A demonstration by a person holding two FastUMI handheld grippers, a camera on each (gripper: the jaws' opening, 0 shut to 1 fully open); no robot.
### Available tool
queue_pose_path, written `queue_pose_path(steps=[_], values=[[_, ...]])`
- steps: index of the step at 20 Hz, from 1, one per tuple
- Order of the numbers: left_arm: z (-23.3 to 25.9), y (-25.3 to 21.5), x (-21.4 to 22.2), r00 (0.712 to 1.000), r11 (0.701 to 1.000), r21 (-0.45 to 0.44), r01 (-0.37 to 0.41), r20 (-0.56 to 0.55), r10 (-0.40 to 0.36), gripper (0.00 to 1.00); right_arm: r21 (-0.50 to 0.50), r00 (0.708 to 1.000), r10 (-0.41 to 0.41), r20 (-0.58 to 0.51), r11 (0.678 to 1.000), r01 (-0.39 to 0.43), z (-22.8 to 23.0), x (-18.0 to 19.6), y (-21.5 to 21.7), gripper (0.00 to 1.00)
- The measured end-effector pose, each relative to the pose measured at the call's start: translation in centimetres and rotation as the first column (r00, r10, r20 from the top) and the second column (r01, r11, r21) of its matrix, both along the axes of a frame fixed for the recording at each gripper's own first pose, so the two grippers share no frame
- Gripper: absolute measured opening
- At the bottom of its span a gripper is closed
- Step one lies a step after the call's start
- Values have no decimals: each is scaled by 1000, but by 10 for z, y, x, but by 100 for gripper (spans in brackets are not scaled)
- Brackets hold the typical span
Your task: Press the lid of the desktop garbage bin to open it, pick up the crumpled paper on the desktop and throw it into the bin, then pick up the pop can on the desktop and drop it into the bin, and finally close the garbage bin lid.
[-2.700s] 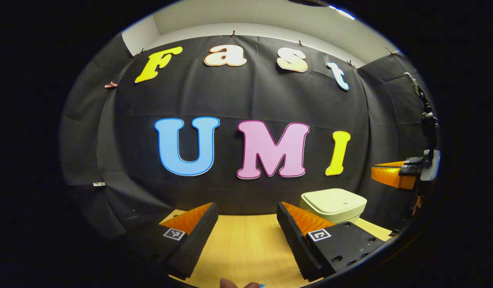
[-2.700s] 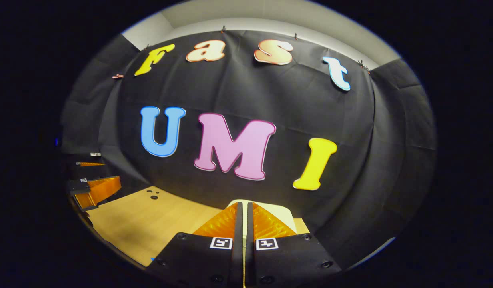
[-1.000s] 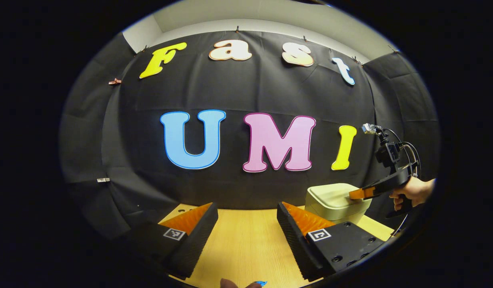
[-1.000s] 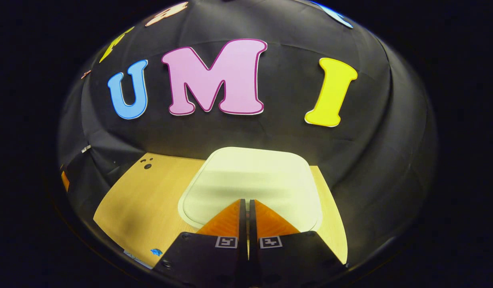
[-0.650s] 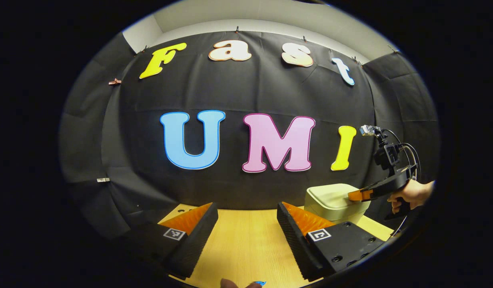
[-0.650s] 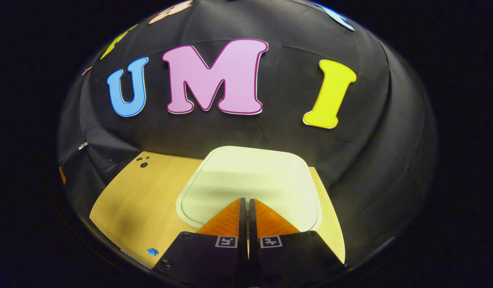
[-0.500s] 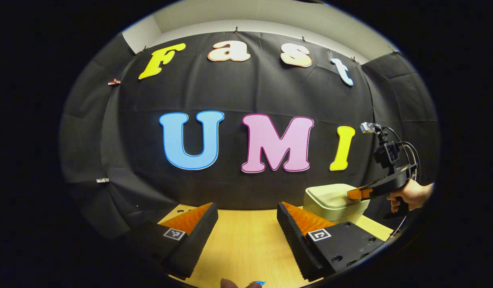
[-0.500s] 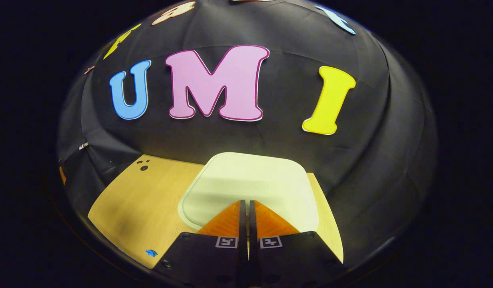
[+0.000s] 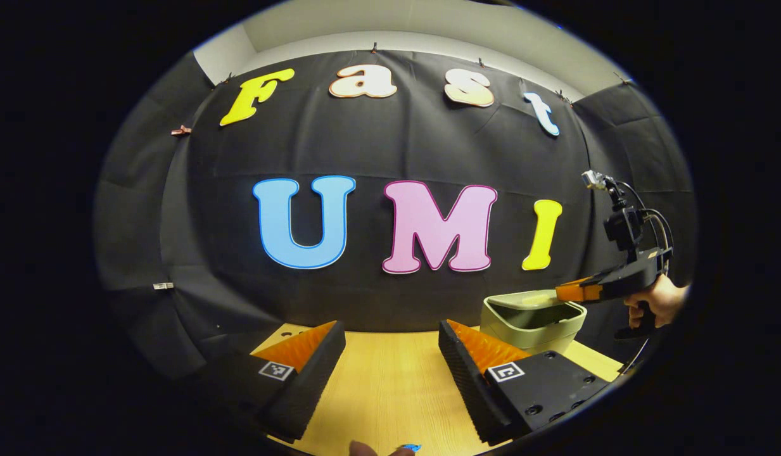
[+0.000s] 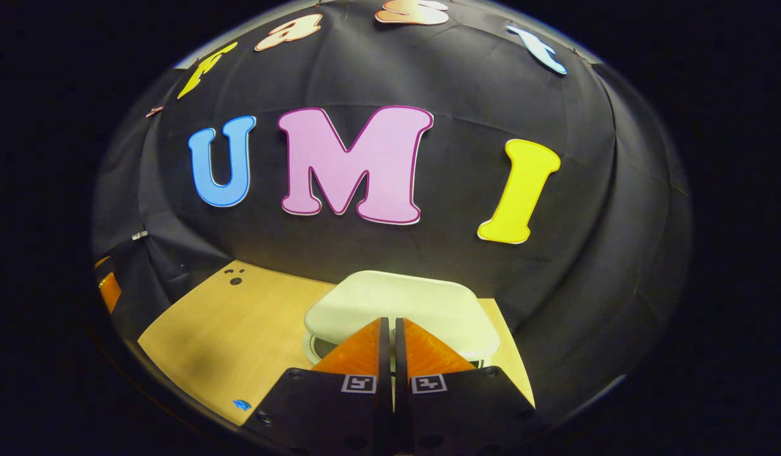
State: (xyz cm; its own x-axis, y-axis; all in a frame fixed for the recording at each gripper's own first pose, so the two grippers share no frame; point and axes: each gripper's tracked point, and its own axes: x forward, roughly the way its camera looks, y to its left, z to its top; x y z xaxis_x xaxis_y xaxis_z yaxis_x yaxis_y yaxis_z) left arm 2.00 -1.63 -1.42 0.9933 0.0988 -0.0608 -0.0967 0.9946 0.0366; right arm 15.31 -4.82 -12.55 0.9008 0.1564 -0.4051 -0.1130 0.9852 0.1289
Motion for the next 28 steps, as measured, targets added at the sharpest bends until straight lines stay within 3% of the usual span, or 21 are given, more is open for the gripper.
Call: queue_pose_path(steps=[8,9,10,13,18,23,28], values=[[-7,-4,3,1000,1000,-3,11,-12,-11,95,13,995,0,101,1000,-1,42,-15,-6,5],[-9,-4,3,1000,1000,-7,13,-16,-13,95,11,994,4,109,1000,-5,44,-18,-6,10],[-12,-4,3,1000,1000,-10,16,-18,-16,95,11,993,12,116,1000,-13,46,-22,-4,5],[-24,-3,4,999,1000,-22,19,-38,-20,95,3,988,47,149,999,-48,53,-32,4,5],[-70,-3,-2,991,999,-38,30,-131,-35,95,-4,984,113,137,994,-114,49,-55,28,5],[-112,-12,-11,975,995,-52,88,-198,-97,95,30,977,178,119,983,-183,49,-77,50,5],[-174,-16,-20,940,992,-63,106,-319,-121,95,65,979,187,75,979,-192,37,-92,59,7]])
